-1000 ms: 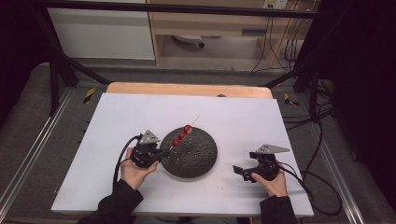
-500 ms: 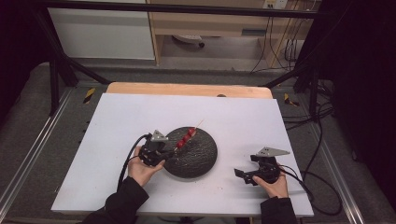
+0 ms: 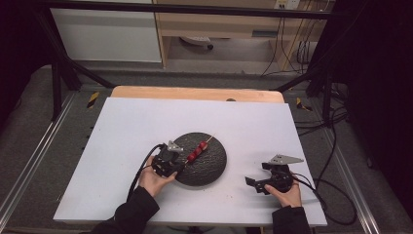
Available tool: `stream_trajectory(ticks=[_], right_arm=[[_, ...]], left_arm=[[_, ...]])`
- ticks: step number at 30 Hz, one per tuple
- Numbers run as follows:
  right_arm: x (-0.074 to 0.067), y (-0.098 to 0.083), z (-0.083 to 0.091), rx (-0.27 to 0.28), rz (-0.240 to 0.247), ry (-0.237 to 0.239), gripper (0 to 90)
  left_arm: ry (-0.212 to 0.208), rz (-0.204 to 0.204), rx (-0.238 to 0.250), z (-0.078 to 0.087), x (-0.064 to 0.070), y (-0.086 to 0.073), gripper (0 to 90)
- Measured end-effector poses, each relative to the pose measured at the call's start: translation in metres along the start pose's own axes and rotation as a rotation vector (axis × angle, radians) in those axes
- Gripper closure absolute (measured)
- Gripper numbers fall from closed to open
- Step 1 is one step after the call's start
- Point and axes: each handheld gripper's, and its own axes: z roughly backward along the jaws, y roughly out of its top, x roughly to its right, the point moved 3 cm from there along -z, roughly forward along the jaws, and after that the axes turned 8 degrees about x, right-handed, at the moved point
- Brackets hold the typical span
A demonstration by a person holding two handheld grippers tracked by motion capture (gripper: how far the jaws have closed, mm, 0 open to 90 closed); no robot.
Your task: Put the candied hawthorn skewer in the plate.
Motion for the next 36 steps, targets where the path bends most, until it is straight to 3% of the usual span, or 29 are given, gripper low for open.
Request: stream_trajectory(ticks=[16, 20, 33, 36], right_arm=[[0.000, -0.001, 0.000, -0.006, -0.004, -0.007, 1.0], [0.000, -0.001, 0.000, -0.005, -0.003, -0.007, 1.0], [0.000, 0.000, 0.001, 0.001, -0.013, -0.007, 0.7], [0.000, 0.001, 0.002, 0.005, -0.011, -0.008, 0.6]], left_arm=[[-0.002, 0.005, 0.007, 0.000, 0.000, -0.001, 87.8], [-0.013, -0.005, 0.027, 0.006, -0.001, -0.001, 82.4], [-0.046, -0.066, 0.119, 0.039, -0.016, -0.008, 38.7], [-0.055, -0.060, 0.130, 0.046, -0.022, -0.012, 27.9]])
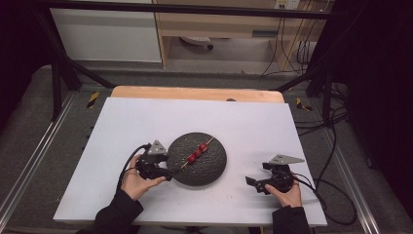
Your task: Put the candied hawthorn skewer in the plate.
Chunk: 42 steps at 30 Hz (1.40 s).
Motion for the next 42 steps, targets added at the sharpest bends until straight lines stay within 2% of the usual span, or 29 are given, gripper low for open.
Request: stream_trajectory(ticks=[4, 7, 8, 10, 16, 25, 30, 33, 42], right_arm=[[0.000, 0.001, 0.001, 0.002, -0.009, 0.000, 0.6], [0.000, 0.001, 0.001, 0.003, -0.009, 0.000, 0.6], [0.000, 0.001, 0.001, 0.003, -0.009, 0.000, 0.6], [0.000, 0.001, 0.001, 0.004, -0.009, 0.002, 0.6], [0.000, 0.000, 0.000, 0.004, -0.005, 0.003, 0.6], [-0.001, -0.001, 0.000, -0.007, 0.002, 0.008, 0.6], [-0.001, -0.001, -0.001, -0.010, 0.003, 0.007, 0.6], [-0.001, -0.002, 0.000, -0.016, 0.004, 0.009, 0.6], [-0.002, -0.003, 0.000, -0.033, 0.019, 0.016, 0.6]], left_arm=[[0.028, 0.010, -0.009, 0.012, -0.009, -0.006, 14.3], [0.052, 0.029, -0.026, 0.020, -0.016, -0.012, 9.3], [0.059, 0.040, -0.018, 0.023, -0.019, -0.015, 8.6], [0.070, 0.061, -0.005, 0.028, -0.025, -0.020, 8.3], [0.090, 0.069, 0.044, 0.045, -0.037, -0.036, 8.0], [0.109, 0.079, 0.098, 0.058, -0.046, -0.065, 8.0], [0.121, 0.065, 0.093, 0.059, -0.049, -0.079, 8.0], [0.123, 0.071, 0.098, 0.059, -0.051, -0.086, 8.0], [0.128, 0.089, 0.095, 0.060, -0.057, -0.094, 7.8]])
